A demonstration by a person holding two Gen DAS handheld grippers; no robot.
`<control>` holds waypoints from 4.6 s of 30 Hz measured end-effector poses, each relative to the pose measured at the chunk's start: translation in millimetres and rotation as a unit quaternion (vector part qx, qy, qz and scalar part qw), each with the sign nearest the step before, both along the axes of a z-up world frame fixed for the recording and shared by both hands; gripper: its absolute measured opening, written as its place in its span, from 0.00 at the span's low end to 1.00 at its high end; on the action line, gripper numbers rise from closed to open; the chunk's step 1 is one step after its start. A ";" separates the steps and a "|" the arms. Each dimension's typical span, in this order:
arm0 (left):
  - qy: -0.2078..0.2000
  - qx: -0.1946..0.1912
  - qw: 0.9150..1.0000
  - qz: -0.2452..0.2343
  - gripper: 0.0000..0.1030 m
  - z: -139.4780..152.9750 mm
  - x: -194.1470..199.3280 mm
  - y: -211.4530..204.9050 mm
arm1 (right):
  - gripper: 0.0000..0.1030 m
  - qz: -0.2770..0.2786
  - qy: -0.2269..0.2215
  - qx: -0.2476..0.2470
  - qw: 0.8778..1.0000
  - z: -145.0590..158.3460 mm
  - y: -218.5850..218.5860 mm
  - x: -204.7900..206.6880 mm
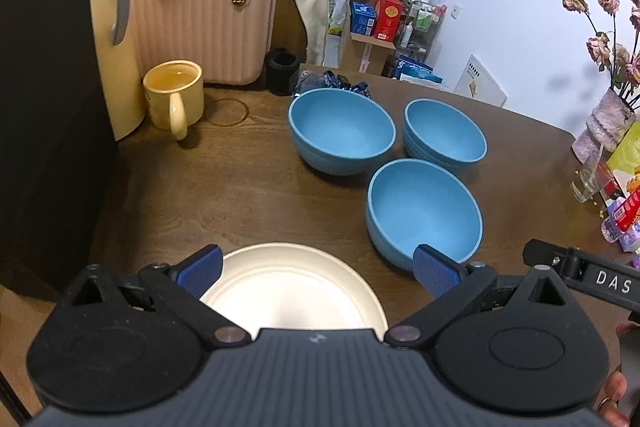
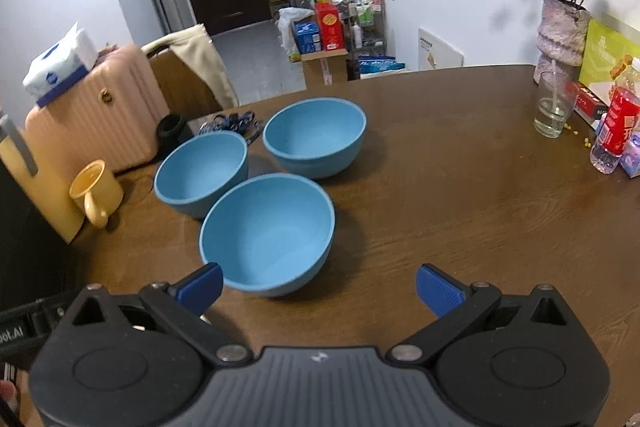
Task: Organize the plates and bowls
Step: 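Move both open tools away from the plates toward the blue bowls, then lower both grippers onto the rim of the nearest blue bowl and close, then lift the blue bowl with both grippers and carry it toward the water glass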
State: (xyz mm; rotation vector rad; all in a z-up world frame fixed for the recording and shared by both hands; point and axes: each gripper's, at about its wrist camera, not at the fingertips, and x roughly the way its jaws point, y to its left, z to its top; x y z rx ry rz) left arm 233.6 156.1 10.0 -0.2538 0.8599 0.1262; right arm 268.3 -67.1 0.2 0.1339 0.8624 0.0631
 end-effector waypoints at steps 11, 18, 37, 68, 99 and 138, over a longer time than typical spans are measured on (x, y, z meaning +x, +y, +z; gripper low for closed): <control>0.016 -0.006 1.000 0.001 1.00 3.2 42.5 -1.5 | 1.00 -0.022 0.041 0.023 0.999 -5.6 -7.8 37.5; 0.031 -0.011 0.999 0.000 1.00 -1.3 68.5 -4.4 | 1.00 -0.028 0.063 0.044 0.997 -15.0 -10.2 55.7; 0.069 -0.018 0.997 0.017 1.00 -23.1 137.5 -25.0 | 1.00 -0.047 0.102 0.030 0.993 -36.8 -30.4 118.1; 0.152 -0.059 0.986 0.032 0.31 -104.9 182.9 -41.8 | 0.51 0.010 0.197 0.039 0.980 -115.7 -12.8 163.7; 0.129 -0.042 0.991 0.003 0.15 -91.6 179.8 -74.4 | 0.10 0.002 0.150 0.064 0.987 -106.7 -35.4 141.3; 0.120 -0.006 0.977 -0.178 0.15 -90.4 168.0 -244.5 | 0.10 -0.178 0.086 0.081 0.977 -99.5 -185.9 75.1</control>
